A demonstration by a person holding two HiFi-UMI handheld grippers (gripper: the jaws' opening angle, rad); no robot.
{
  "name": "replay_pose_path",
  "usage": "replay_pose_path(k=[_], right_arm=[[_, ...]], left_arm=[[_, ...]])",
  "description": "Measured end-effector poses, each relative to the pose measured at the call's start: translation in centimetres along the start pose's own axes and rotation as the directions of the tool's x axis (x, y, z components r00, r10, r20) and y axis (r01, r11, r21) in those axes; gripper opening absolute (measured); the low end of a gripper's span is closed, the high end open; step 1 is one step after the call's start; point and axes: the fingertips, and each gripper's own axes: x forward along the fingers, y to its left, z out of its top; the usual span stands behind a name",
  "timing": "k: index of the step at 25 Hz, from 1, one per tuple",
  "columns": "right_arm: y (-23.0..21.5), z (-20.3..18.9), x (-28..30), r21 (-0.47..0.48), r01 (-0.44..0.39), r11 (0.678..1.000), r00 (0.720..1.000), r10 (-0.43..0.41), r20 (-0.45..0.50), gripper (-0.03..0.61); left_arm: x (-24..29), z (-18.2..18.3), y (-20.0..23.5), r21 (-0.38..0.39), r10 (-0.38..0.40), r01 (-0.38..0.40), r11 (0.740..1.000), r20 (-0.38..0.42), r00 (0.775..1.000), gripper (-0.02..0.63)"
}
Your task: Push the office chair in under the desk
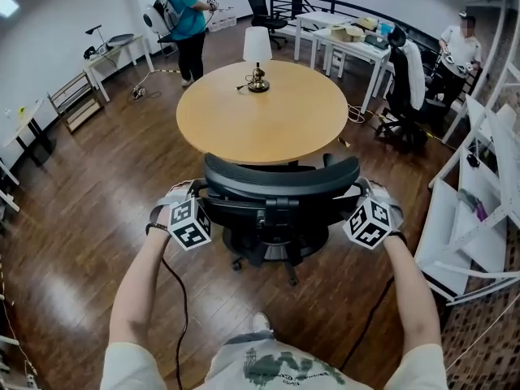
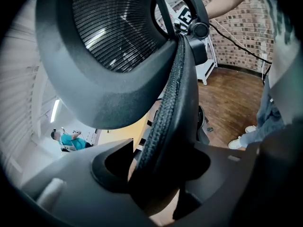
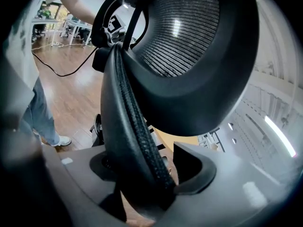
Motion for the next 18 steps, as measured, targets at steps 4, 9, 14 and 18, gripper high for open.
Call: replay_pose_path(k=[4,9,14,18], right_arm=[[0.1,-0.3,0.1,0.019,0.006,1.000,1.000,-0.006,-0.010,0.302],[-0.1,-0.1,-0.1,0.025,0.072,0.997,0.997,-0.072,-0.024,0.325],[0.2,1.1,-2.6,0.044,0.096,0.994,0.995,-0.097,0.006,0.333],[1.2,1.6,-4.6,0.064,0.111,0.992,0.993,-0.113,0.028,0.333]], left_arm=[[0.2,0.3,0.1,-0.040,0.026,-0.026,0.999,0.011,1.000,0.289],[0.2,-0.6,0.1,-0.058,0.083,-0.087,0.994,-0.066,0.994,0.328],[-3.1,0.7,0.7,-0.113,0.211,-0.218,0.969,-0.070,0.975,0.328],[-5.3,1.6,-0.7,-0.159,0.241,-0.246,0.956,-0.053,0.969,0.327]])
